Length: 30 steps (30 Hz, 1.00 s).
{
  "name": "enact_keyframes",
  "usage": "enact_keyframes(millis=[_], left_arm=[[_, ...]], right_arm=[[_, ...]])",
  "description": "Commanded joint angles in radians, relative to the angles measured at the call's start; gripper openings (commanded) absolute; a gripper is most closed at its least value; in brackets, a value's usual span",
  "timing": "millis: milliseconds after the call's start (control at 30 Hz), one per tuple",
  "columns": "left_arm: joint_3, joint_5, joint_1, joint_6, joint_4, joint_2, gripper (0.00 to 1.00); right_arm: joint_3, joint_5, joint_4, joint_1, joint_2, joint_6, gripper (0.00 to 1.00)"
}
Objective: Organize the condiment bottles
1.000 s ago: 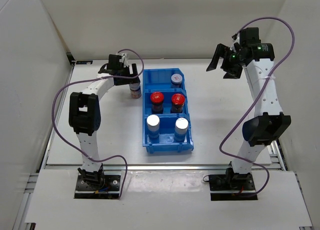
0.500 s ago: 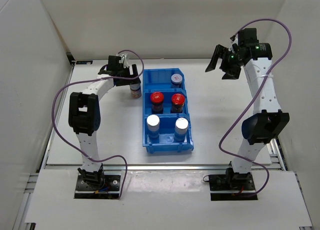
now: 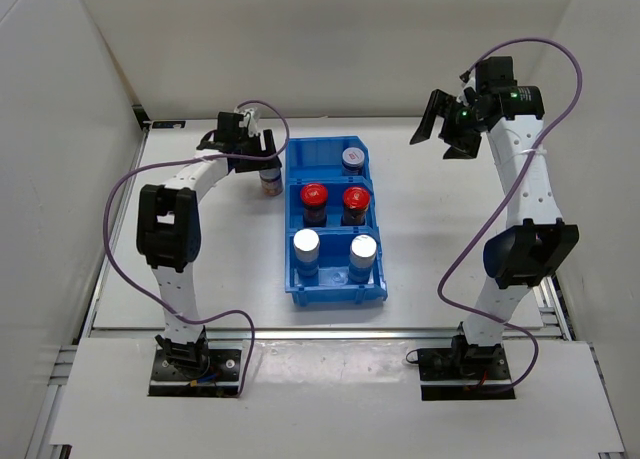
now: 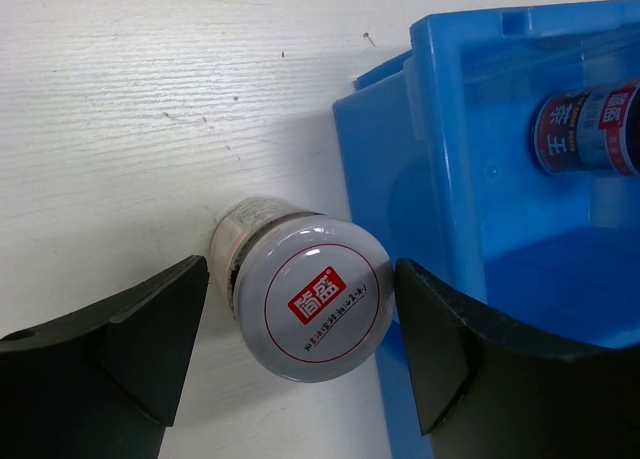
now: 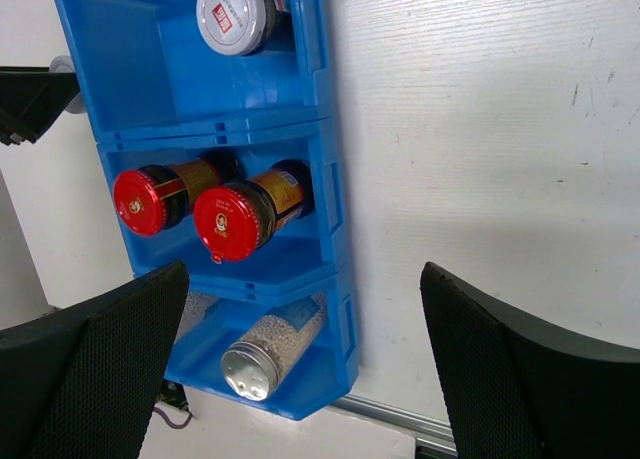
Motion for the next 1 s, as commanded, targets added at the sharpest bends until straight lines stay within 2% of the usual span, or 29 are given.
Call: enact_keyframes(millis=[0, 400, 600, 733, 967], left_arm=[[-0.034, -0.069, 0.006, 0.037, -0.060, -0.063, 0.85], [-0.055, -0.077, 0.024, 0.057, -0.071, -0.090, 0.94], [-0.014, -0.057, 0.024, 0.057, -0.071, -0.081, 0.95], [0.008, -0.057, 0.024, 0.066, -0.071, -0.081, 0.99], [0.008, -0.046, 0.015, 0.086, -0.071, -0.090, 0.99]], right_arm=[[-0.013, -0.033, -0.008, 0.000, -0.013, -0.024, 1.00], [-0.033, -0.043, -0.008, 0.000, -0.013, -0.035, 1.00], [-0.053, -0.043, -0.008, 0.000, -0.022, -0.044, 1.00], [-0.073, -0.052, -0.008, 0.000, -0.031, -0.044, 1.00], [-0.073, -0.061, 0.001, 0.000, -0.031, -0.044, 1.00]])
